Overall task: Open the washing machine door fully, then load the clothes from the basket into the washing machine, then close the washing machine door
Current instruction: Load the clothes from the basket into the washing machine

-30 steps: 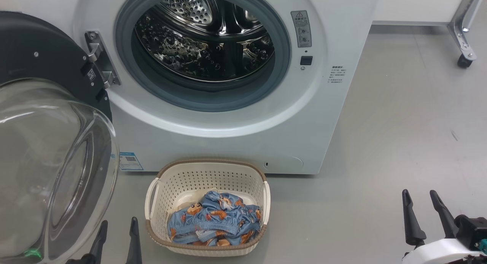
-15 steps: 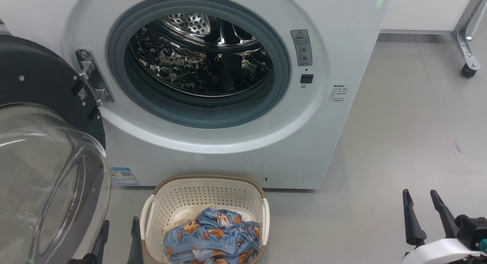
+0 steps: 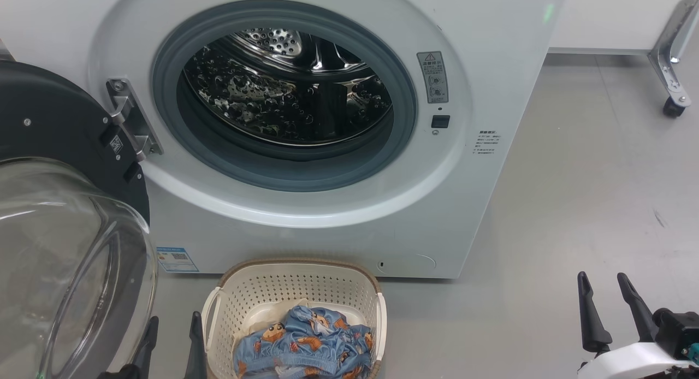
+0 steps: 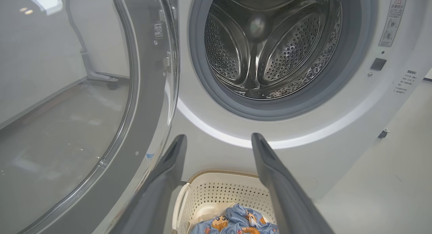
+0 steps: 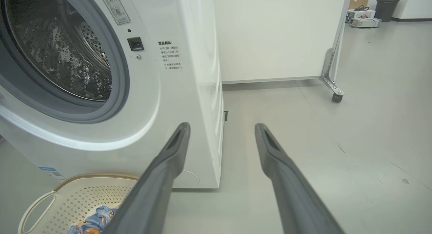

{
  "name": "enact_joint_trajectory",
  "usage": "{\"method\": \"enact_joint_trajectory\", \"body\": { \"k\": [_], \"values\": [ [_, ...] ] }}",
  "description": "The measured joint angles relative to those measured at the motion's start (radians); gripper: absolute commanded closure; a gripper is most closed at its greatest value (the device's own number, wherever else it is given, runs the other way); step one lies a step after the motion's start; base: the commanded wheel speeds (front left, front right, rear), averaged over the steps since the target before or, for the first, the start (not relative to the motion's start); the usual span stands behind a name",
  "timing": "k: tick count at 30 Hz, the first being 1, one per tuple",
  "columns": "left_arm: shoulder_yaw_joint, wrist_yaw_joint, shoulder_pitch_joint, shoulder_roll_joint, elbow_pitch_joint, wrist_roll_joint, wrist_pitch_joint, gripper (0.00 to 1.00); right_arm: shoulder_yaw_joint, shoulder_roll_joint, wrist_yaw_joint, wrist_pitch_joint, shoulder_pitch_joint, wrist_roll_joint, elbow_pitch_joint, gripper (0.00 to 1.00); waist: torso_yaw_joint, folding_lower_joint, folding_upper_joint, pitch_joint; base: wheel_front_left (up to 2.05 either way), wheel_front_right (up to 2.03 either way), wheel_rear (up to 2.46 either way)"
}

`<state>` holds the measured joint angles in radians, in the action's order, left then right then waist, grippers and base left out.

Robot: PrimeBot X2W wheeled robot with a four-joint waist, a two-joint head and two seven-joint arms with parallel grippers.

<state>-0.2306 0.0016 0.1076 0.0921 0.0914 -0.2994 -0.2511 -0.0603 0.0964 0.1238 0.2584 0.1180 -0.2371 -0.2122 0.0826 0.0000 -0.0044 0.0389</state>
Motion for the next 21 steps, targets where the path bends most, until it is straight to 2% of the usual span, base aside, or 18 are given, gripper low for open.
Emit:
{"method": "enact_joint_trajectory", "body": {
  "k": [21],
  "values": [
    [0.002,-0.009,0.000,-0.001,0.002,0.000,0.000,0.00,0.000,-0.003,0.000,0.000,0.000,0.000,-0.001,0.00,-0.002,0.0000,0.0000,-0.004,0.00,0.00,0.00]
  ]
}}
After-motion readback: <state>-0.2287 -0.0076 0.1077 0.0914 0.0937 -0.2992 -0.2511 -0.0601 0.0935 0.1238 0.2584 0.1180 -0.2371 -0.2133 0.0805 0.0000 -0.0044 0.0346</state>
